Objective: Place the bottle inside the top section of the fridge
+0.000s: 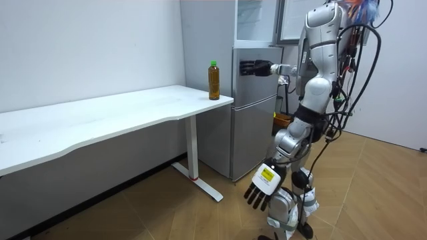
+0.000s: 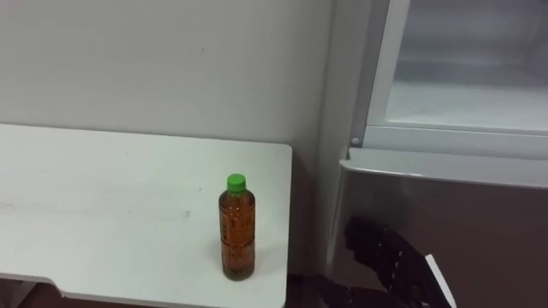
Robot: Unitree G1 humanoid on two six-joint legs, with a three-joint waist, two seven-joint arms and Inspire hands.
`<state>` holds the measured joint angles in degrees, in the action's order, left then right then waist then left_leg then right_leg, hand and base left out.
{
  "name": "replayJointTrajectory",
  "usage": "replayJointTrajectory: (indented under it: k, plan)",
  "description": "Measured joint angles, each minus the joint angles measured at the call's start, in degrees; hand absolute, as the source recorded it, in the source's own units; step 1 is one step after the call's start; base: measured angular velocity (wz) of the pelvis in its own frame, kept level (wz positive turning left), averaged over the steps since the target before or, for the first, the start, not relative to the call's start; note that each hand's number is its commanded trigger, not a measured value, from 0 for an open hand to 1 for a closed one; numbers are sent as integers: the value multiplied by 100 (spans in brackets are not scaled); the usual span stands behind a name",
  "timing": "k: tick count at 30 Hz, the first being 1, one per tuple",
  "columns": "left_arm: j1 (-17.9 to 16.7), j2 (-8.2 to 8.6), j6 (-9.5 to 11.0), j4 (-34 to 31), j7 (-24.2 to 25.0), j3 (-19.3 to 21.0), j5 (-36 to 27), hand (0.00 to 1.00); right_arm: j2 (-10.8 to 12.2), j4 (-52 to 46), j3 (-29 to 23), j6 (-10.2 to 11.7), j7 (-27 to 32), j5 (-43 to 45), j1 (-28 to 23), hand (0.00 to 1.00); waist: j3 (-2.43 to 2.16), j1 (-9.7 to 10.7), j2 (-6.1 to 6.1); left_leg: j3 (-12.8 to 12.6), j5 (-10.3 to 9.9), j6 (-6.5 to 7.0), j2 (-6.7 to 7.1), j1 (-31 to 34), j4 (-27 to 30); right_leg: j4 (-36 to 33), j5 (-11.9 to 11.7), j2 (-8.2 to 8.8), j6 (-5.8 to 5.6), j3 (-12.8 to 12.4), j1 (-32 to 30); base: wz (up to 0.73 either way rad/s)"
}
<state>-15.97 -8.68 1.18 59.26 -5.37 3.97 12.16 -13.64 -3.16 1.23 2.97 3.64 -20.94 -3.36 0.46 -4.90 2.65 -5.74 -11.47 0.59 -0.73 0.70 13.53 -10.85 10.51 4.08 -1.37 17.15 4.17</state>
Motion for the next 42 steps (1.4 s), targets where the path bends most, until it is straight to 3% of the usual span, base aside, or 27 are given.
replayJointTrajectory:
  k: [9,14,17,22,42]
  plan:
    - [-5,2,-66,-30,247,-88,566,0,-23,-1,198,20,-183,-418,455,0,12,-81,7,38,12,-10,-4,68,10,11,0,-10,3,18,-59,3]
    - [12,3,-158,-210,362,-95,719,0,-7,-4,540,90,-384,-458,907,0,-26,-330,67,156,14,-8,28,78,56,32,4,3,-3,135,-12,13]
    - [8,5,-243,-213,381,-90,767,0,-6,-4,649,90,-422,-450,1104,0,-42,-368,91,223,15,-8,36,77,51,23,4,6,-3,197,21,13]
    - [13,4,-255,-209,382,-89,766,0,-7,-2,704,90,-517,-452,1134,0,-35,-461,99,223,14,-9,34,56,10,24,4,6,-4,199,68,1]
    - [9,-4,-324,-215,481,-96,760,0,-11,19,889,89,-499,-464,1135,0,-23,-486,146,387,54,-24,57,109,38,25,5,10,-5,348,107,4]
